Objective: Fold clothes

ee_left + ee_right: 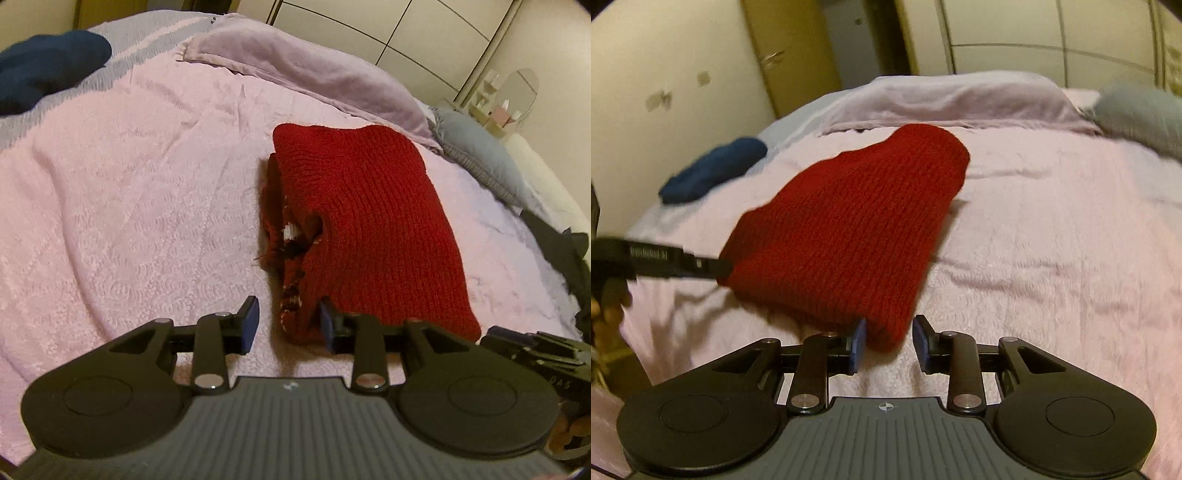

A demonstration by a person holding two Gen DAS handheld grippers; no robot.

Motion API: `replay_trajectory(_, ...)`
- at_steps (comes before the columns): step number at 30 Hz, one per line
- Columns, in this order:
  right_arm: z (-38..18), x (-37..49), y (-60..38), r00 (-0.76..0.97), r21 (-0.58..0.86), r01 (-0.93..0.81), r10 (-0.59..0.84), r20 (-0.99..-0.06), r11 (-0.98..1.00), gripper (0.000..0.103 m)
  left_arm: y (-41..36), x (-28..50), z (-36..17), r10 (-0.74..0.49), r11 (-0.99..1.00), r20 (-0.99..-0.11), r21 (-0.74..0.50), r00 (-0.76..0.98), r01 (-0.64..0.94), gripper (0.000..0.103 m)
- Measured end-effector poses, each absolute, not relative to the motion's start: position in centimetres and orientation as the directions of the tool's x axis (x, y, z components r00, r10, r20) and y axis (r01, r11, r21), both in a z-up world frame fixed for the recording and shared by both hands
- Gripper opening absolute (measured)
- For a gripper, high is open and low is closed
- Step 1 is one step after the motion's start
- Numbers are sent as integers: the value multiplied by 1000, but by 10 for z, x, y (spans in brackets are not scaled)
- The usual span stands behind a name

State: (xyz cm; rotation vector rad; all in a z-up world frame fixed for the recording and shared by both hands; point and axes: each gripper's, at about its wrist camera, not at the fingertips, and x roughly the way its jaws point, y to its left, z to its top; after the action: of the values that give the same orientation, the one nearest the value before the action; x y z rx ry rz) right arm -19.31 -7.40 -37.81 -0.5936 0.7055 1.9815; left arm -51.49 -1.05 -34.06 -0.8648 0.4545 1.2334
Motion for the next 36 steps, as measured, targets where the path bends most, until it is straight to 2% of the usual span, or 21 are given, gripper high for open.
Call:
replay_trajectory(8, -374, -187, -75, -440, 260, -895, 628, -642, -362, 32, -13, -513, -329, 632, 89, -718, -309, 293, -947, 30)
replay_trajectory(11, -367, -186, -72, -443, 268, -895, 649, -618, -355, 32, -13, -520, -321, 650, 107, -678, -366, 344, -924, 31)
replay_trajectory(14, -361, -185, -65, -453, 292, -892, 673, -585, -347, 32, -2, -534, -317, 663, 113, -601, -509, 447, -853, 34)
replay_trajectory(19, -360, -194, -36, -481, 351, -875, 692, -539, -335, 32, 41, -535, -332, 641, 74, -594, -583, 486, -809, 34)
replay_trajectory(21, -364, -199, -23, -481, 363, -873, 694, -536, -324, 32, 52, -533, -342, 636, 63, -591, -601, 496, -797, 31)
replay_trajectory(23, -369, -202, -13, -482, 372, -872, 697, -531, -319, 32, 61, -531, -351, 641, 65, -579, -614, 504, -787, 14)
replay_trajectory(25, -374, -205, -3, -474, 371, -875, 704, -528, -311, 32, 59, -530, -354, 681, 112, -545, -581, 488, -806, 12)
replay_trajectory(27, -382, -208, 5, -472, 359, -878, 705, -530, -317, 32, 54, -527, -359, 723, 164, -528, -495, 445, -853, 12)
replay_trajectory(29, -395, -214, 13, -470, 348, -881, 675, -569, -319, 33, 50, -524, -372, 732, 169, -556, -413, 394, -895, 14)
replay_trajectory(31, -402, -217, 14, -478, 349, -877, 661, -579, -329, 35, 48, -525, -383, 733, 154, -572, -387, 368, -909, 15)
replay_trajectory(36, -391, -215, 15, -489, 316, -872, 645, -588, -373, 36, 49, -519, -359, 720, 176, -600, -330, 350, -927, 21)
